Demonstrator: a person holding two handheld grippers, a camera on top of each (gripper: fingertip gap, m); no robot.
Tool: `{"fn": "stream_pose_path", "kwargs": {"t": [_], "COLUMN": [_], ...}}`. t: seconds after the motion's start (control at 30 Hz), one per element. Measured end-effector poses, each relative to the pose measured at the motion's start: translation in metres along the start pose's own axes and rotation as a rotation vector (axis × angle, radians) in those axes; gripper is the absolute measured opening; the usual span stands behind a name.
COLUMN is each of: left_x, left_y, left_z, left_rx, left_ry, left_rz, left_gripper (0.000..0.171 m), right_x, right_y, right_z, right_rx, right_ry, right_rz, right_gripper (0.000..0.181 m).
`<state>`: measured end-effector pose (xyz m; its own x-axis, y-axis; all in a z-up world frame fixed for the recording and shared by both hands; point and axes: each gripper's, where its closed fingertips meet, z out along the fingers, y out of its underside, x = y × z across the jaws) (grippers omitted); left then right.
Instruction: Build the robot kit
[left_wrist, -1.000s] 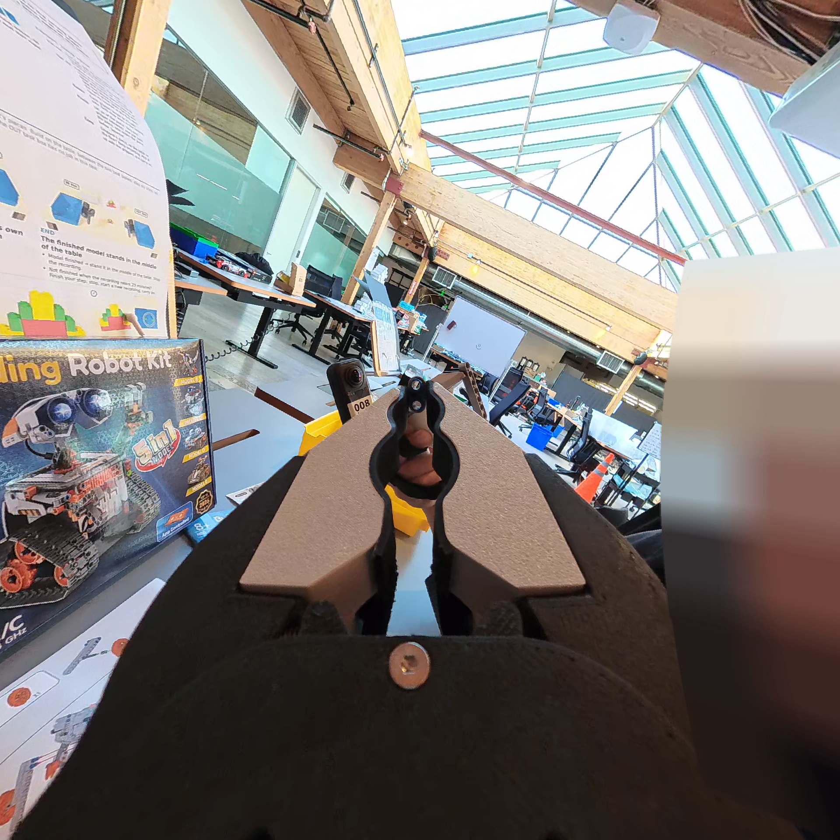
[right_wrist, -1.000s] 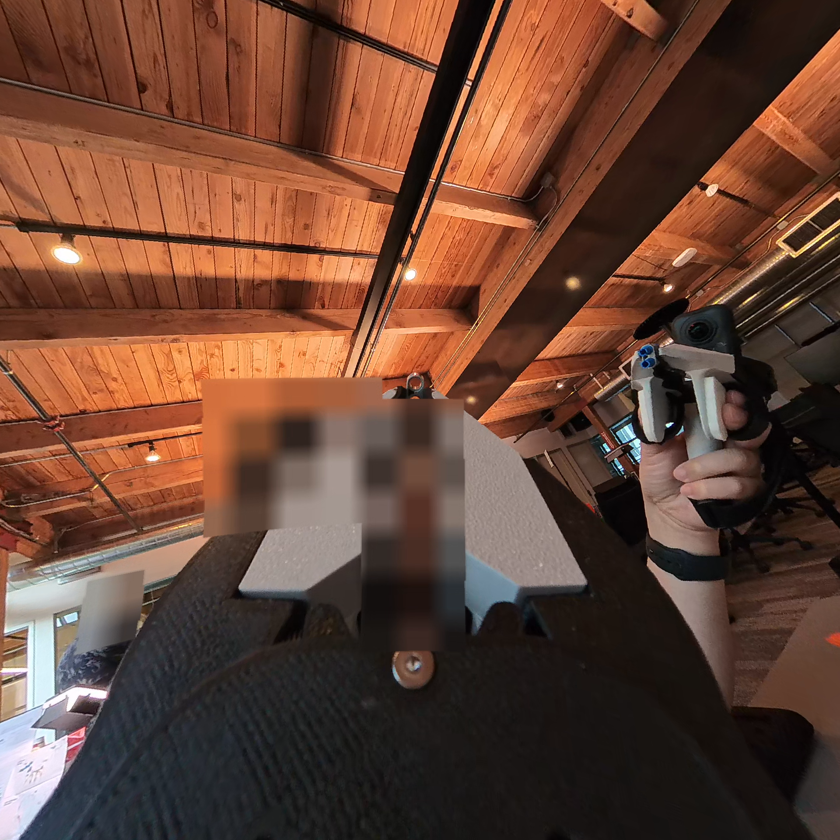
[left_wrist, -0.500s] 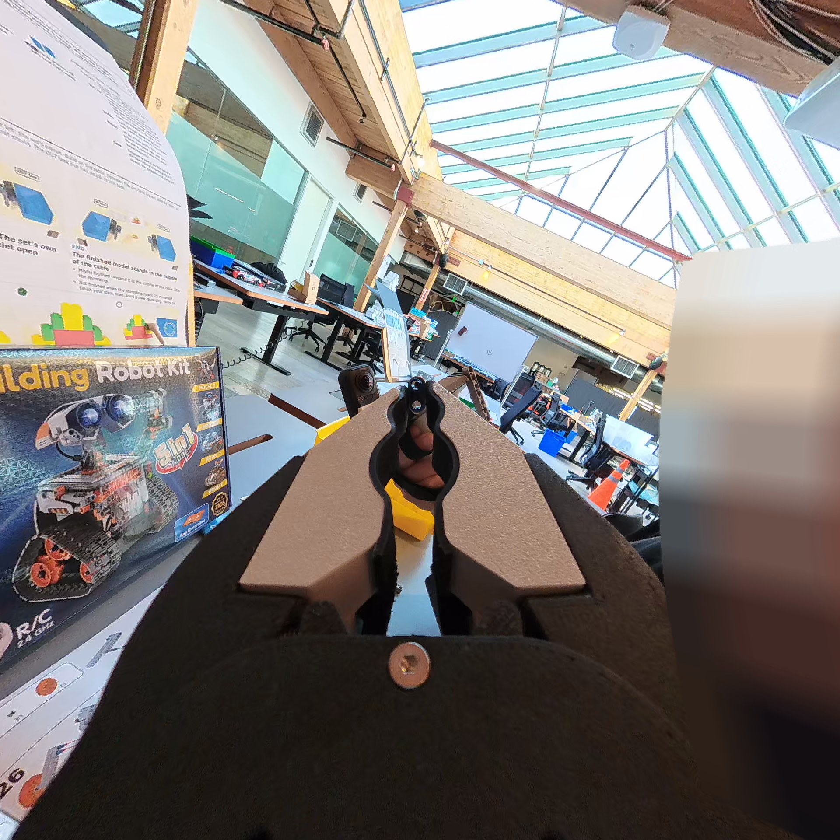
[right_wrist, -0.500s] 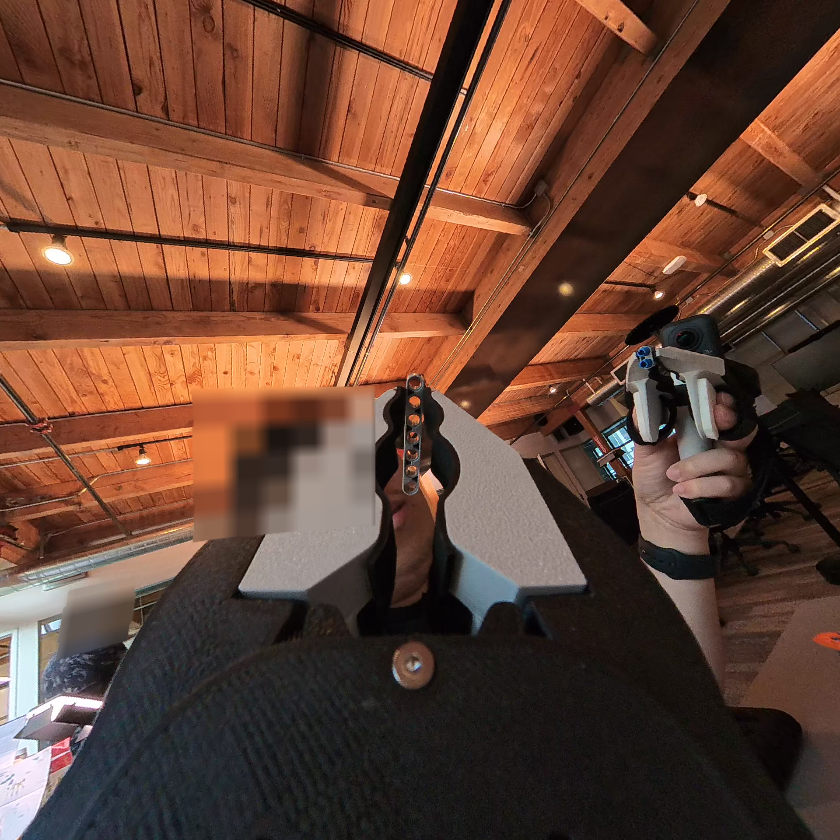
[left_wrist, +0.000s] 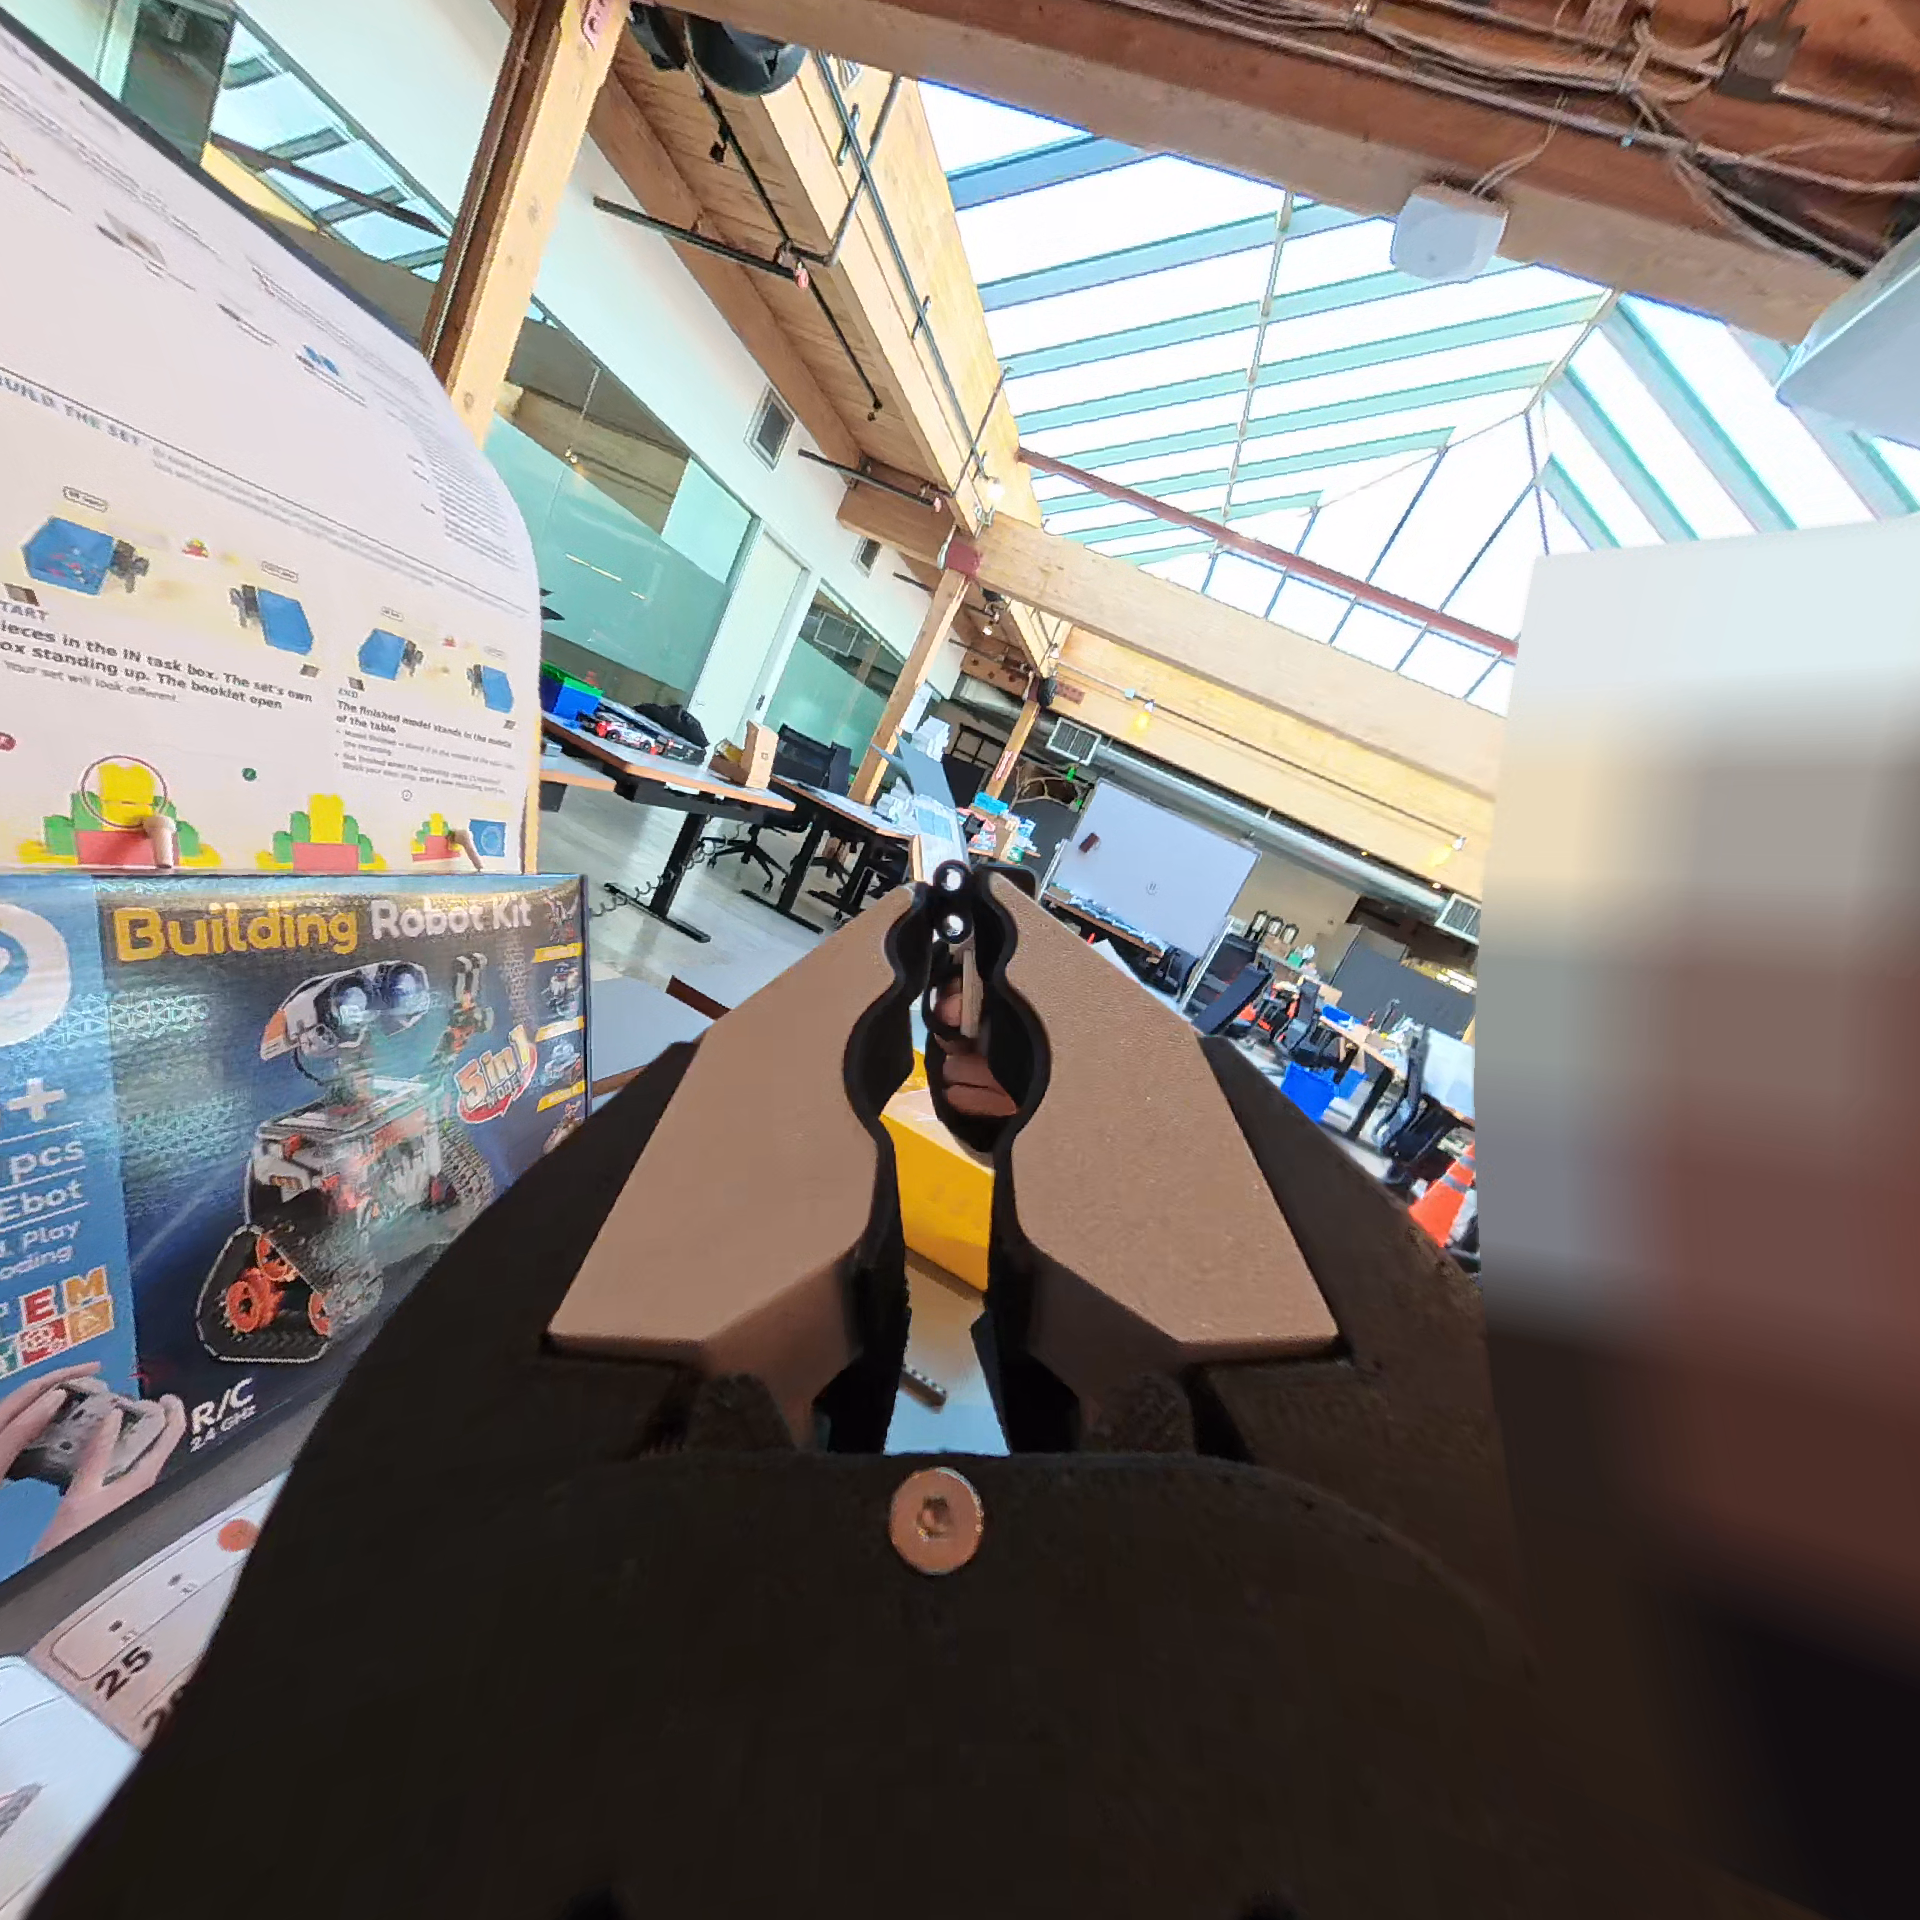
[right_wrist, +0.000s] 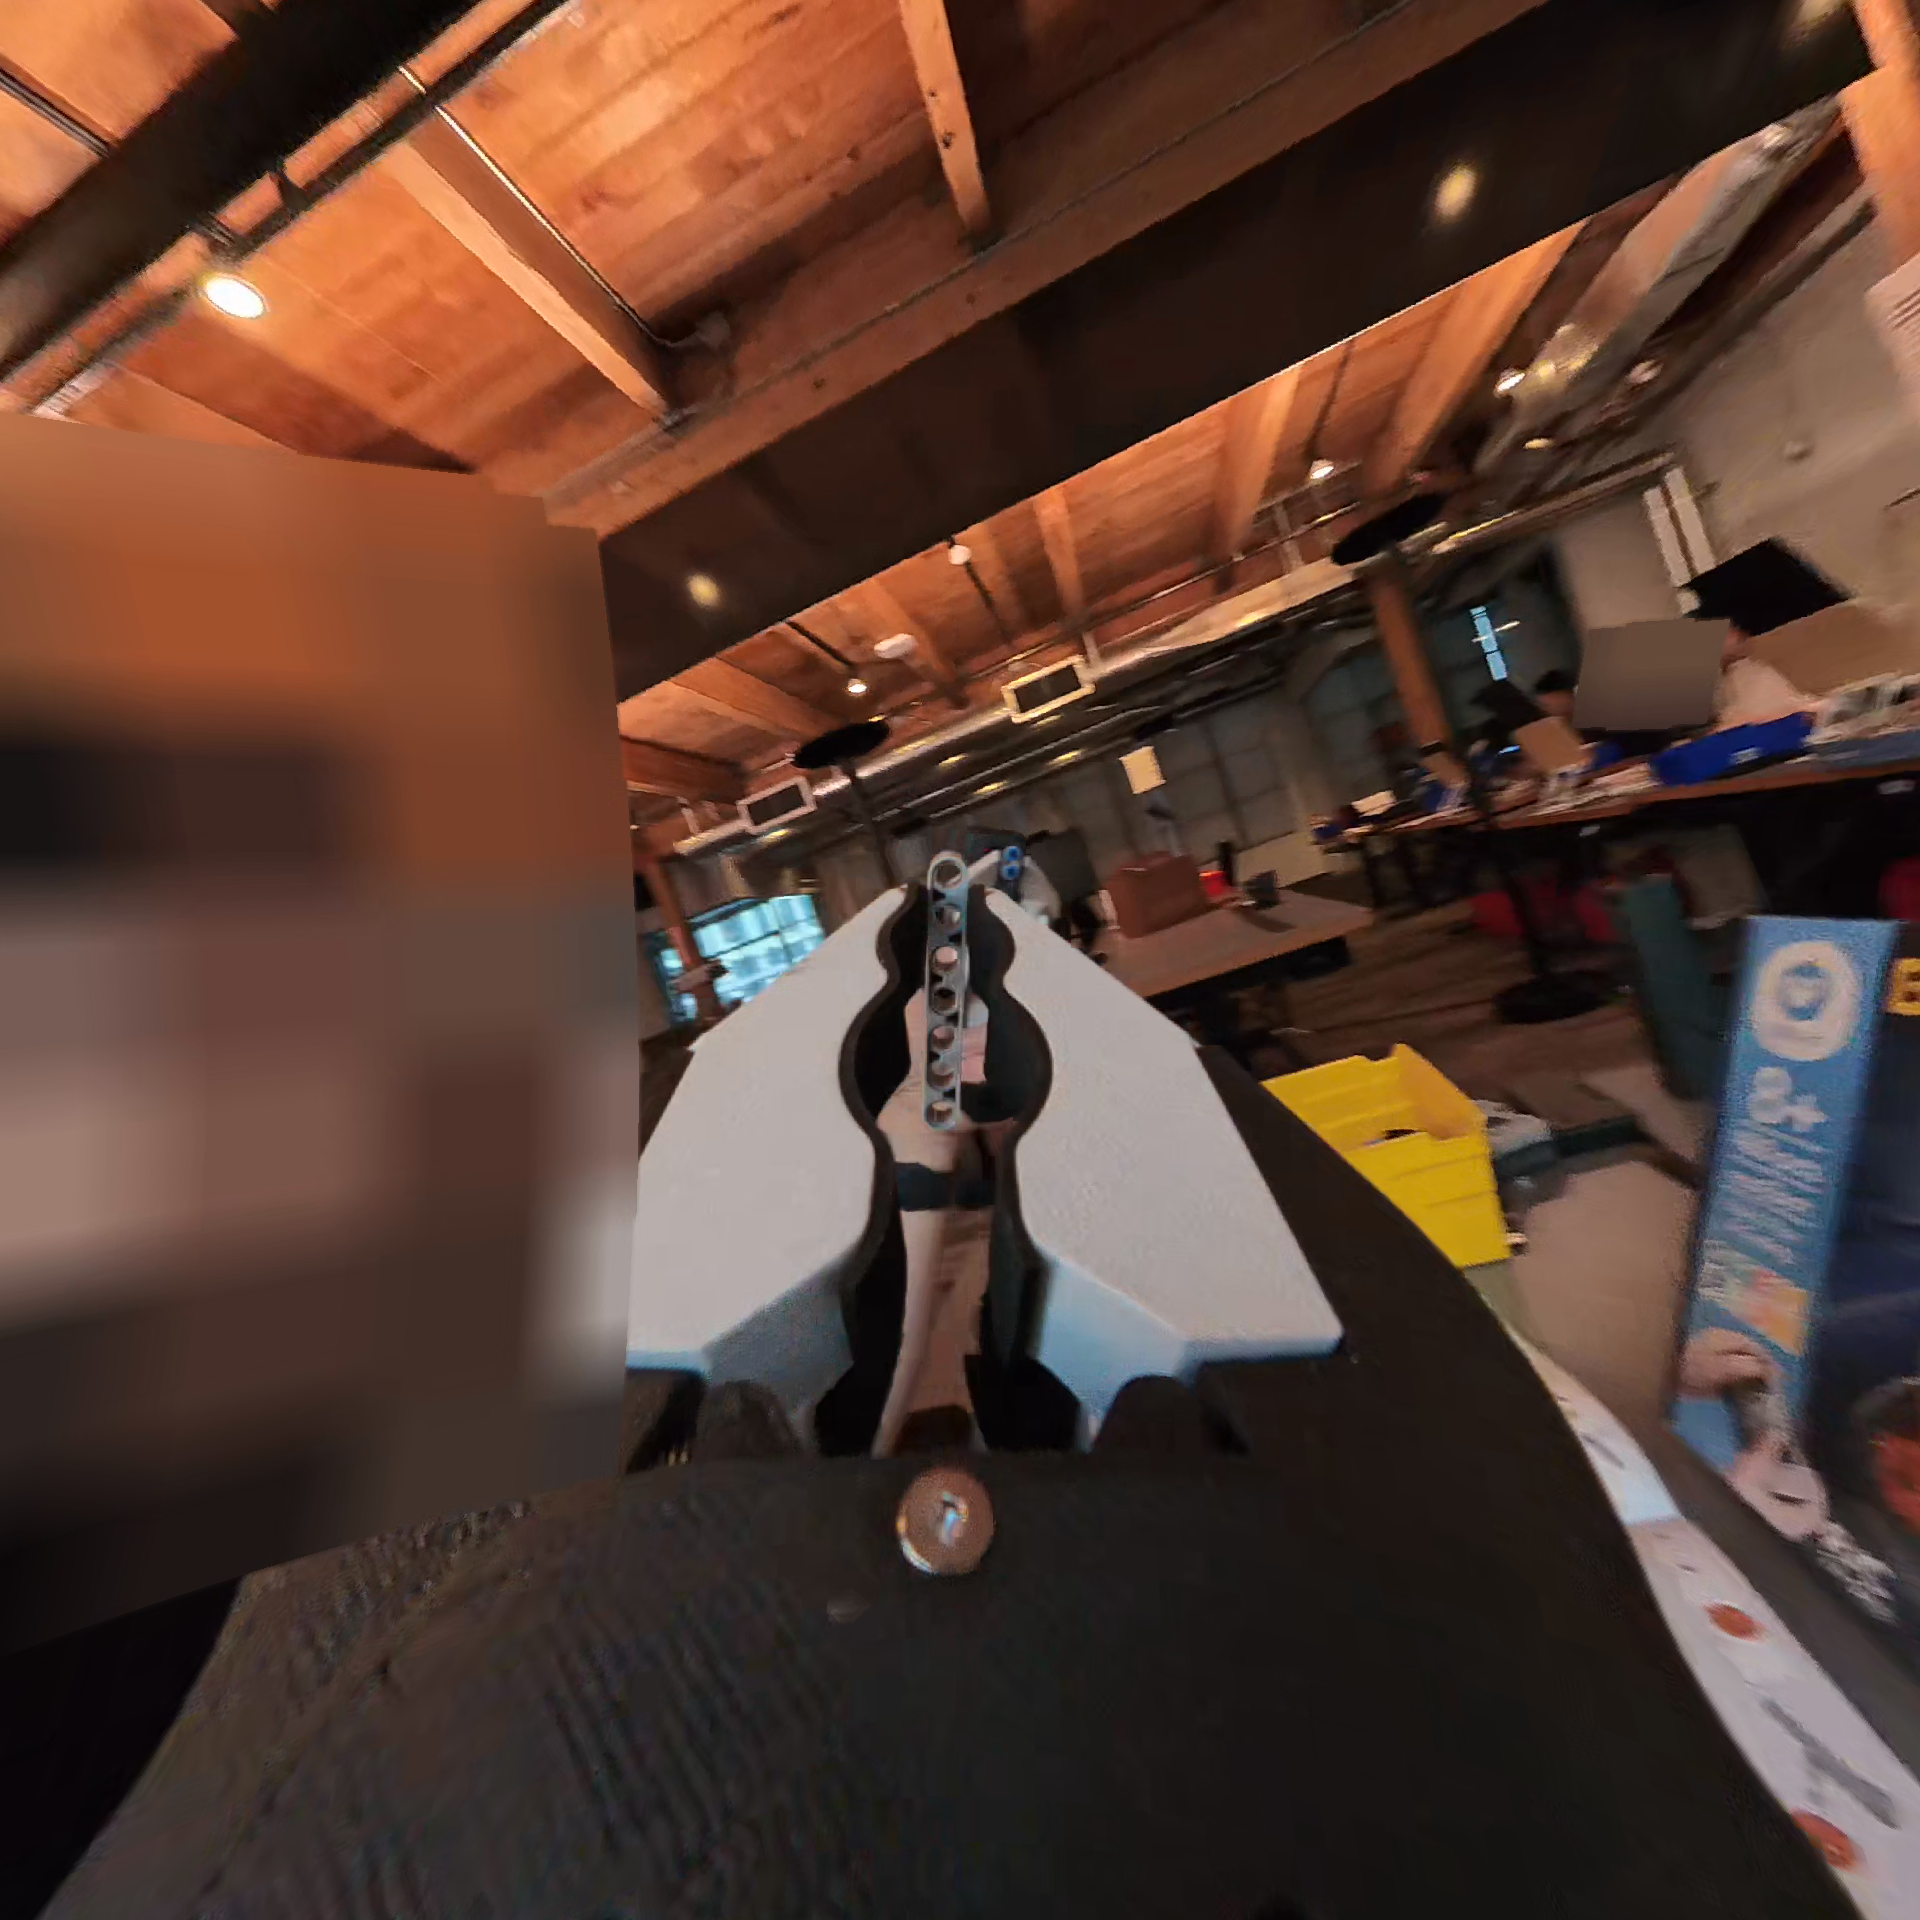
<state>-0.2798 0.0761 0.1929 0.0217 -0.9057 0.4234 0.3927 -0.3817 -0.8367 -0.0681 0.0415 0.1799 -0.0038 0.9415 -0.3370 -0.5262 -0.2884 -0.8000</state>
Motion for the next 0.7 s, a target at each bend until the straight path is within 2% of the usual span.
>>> {"fn": "stream_pose_path", "kwargs": {"t": [0.03,0.1,0.33,0.7], "left_x": [-0.001,-0.004,-0.010,-0.001], "left_y": [-0.001,0.000,0.014,0.059], "left_z": [-0.001,0.000,0.014,0.063], "left_rx": [0.004,0.006,-0.047,-0.177], "left_ry": [0.004,0.009,-0.029,0.042], "left_rz": [-0.012,-0.030,-0.002,0.044], "left_gripper": [0.005,0.005,0.005,0.005], "right_x": [0.002,0.005,0.011,0.018], "right_y": [-0.002,-0.006,-0.005,0.011], "right_z": [-0.001,-0.003,-0.006,-0.002], "right_rx": [0.005,0.016,0.024,-0.028], "right_ry": [0.039,0.090,0.133,0.091], "right_rz": [-0.033,-0.078,-0.105,-0.037], "right_gripper": [0.005,0.005,0.005,0.005]}}
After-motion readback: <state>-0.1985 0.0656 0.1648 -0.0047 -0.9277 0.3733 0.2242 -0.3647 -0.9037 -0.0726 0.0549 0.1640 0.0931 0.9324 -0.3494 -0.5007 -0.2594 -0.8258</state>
